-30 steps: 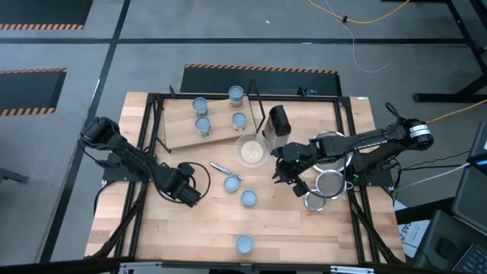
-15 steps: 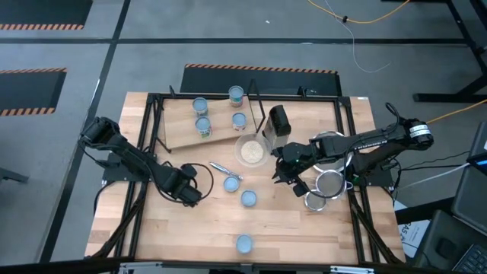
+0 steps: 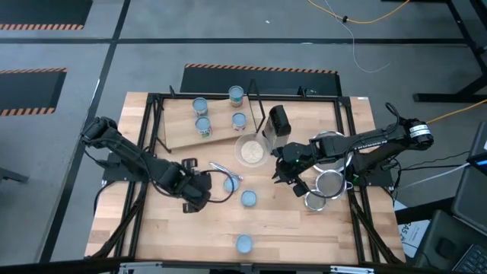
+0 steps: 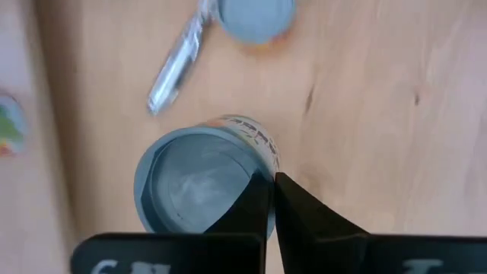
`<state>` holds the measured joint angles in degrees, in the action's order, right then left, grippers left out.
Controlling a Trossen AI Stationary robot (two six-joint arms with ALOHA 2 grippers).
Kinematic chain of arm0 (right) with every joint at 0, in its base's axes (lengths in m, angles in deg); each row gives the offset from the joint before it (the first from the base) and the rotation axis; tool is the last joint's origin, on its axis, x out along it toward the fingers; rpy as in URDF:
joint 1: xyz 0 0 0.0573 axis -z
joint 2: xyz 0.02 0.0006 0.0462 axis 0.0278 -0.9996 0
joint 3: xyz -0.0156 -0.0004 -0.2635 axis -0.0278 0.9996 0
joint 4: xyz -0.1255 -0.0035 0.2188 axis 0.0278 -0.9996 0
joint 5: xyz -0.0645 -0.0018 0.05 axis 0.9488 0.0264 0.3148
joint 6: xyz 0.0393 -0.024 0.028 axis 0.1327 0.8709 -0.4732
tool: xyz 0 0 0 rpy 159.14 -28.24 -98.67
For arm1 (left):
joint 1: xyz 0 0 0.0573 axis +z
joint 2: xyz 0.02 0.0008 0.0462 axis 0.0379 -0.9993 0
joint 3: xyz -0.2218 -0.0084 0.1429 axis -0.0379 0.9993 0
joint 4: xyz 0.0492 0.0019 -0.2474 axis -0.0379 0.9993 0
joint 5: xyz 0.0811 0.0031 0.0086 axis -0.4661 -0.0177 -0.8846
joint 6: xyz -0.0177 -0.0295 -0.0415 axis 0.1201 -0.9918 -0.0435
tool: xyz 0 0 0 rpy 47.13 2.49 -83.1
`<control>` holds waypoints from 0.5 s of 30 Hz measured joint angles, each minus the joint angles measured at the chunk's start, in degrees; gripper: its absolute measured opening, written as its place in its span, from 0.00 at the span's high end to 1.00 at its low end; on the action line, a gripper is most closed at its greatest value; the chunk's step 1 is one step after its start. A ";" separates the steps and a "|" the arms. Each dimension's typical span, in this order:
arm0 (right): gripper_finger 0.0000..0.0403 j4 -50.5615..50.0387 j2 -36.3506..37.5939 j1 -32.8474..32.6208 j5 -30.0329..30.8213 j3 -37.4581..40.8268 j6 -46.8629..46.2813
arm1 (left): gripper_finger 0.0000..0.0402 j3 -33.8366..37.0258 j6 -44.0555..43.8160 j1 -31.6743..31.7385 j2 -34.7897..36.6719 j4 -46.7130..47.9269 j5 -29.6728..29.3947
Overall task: Pick and place cans onto a shelf
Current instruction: Put the light green can on the shelf
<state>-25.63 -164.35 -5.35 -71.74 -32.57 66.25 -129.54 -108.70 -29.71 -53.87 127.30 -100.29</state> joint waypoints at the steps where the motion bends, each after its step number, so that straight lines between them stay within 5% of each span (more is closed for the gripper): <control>1: 0.80 0.00 0.00 0.02 0.00 0.00 0.00 | 0.99 -1.13 2.00 0.65 0.00 0.57 -0.34; 15: 0.80 0.00 0.00 0.00 0.00 -0.02 -0.01 | 0.99 -11.70 22.16 12.76 0.32 18.00 -4.90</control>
<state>-25.63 -164.35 -5.34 -71.74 -32.59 66.23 -141.24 -86.53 -16.95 -53.55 145.30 -105.19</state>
